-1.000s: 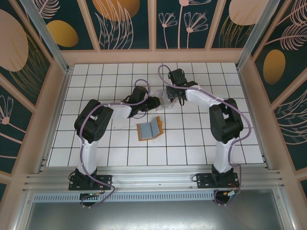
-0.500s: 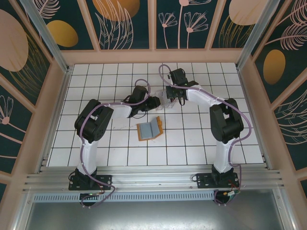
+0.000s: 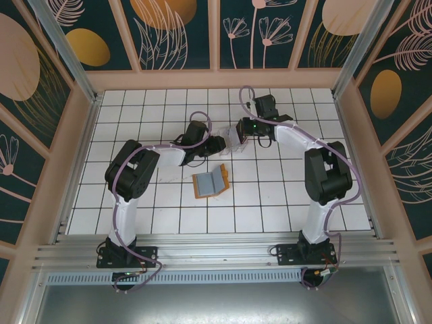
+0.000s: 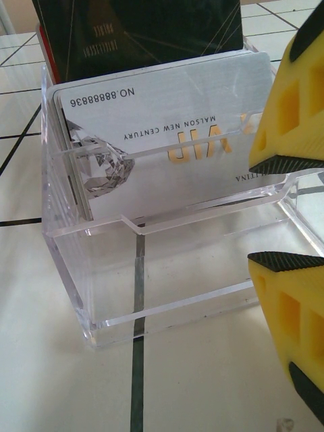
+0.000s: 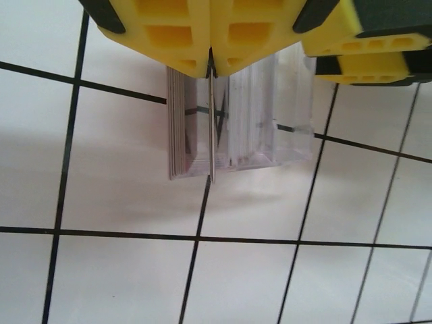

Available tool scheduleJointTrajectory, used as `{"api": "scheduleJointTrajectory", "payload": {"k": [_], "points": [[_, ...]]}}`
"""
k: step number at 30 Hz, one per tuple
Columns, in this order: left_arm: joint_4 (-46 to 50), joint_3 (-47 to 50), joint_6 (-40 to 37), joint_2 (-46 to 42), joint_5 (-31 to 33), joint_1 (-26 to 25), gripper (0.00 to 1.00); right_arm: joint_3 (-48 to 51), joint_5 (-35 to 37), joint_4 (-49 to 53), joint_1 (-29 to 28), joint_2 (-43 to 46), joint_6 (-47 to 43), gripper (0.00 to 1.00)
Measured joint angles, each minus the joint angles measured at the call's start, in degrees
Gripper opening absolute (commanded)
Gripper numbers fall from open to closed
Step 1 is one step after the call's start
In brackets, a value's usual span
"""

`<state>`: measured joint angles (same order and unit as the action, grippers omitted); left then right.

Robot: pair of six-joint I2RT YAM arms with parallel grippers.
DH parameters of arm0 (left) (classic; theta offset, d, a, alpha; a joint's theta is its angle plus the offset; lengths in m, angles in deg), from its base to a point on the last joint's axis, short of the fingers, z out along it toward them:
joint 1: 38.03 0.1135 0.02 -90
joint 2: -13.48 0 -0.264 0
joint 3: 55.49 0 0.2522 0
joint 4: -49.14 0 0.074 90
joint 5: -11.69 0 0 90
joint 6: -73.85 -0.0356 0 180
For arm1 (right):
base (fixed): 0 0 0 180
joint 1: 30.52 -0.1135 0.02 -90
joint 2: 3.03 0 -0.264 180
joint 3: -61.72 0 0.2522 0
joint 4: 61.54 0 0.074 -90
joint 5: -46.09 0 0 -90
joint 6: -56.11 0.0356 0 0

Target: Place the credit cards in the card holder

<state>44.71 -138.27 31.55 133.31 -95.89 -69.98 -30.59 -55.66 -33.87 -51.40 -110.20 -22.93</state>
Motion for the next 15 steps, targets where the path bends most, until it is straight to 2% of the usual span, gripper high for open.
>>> {"api": "scheduleJointTrajectory", "payload": {"k": [6,15], "points": [[0.0,0.0,0.0,0.0,0.0,0.0,0.38,1.3,-5.0,-2.8,1.6,0.6,2.6,0.02],[0.0,0.0,0.0,0.0,0.0,0.0,0.39,2.5,-8.4,-4.5,2.1,0.6,4.3,0.01]]}}
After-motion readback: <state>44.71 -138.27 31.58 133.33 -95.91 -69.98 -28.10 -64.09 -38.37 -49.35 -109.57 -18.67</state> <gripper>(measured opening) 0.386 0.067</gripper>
